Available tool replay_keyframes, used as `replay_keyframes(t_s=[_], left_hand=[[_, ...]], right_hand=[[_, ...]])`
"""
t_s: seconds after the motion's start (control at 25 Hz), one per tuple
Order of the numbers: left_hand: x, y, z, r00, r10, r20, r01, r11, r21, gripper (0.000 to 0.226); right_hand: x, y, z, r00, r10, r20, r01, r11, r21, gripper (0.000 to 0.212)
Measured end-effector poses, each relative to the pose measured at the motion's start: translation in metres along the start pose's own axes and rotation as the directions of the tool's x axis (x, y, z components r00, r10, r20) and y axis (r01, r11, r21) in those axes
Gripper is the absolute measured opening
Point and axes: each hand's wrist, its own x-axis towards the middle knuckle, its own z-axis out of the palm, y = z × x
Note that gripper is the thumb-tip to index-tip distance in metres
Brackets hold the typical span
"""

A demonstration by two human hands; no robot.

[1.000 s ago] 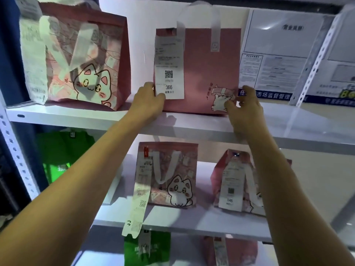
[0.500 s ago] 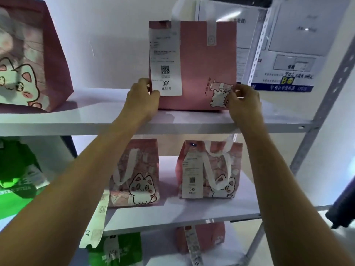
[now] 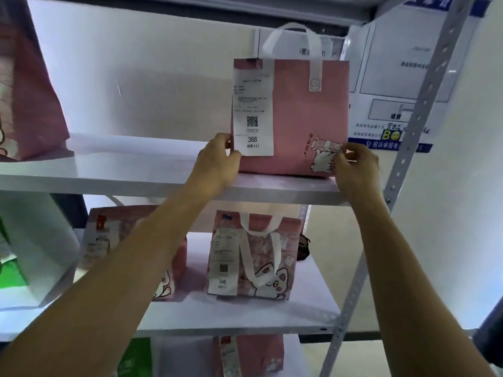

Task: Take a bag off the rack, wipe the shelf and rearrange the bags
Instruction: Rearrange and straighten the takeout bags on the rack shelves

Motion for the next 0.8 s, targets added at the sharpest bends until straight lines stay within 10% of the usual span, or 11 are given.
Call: replay_keyframes(t_s=[0.8], left_hand=[[-0.103, -0.017, 0.012, 0.969, 0.238, -0.062, -0.215, 0.943, 0.255, 0.046]], right_hand=[[-0.098, 0.0, 0.023, 0.94, -0.34, 0.035, 0.33, 0.931, 0.156, 0.036]])
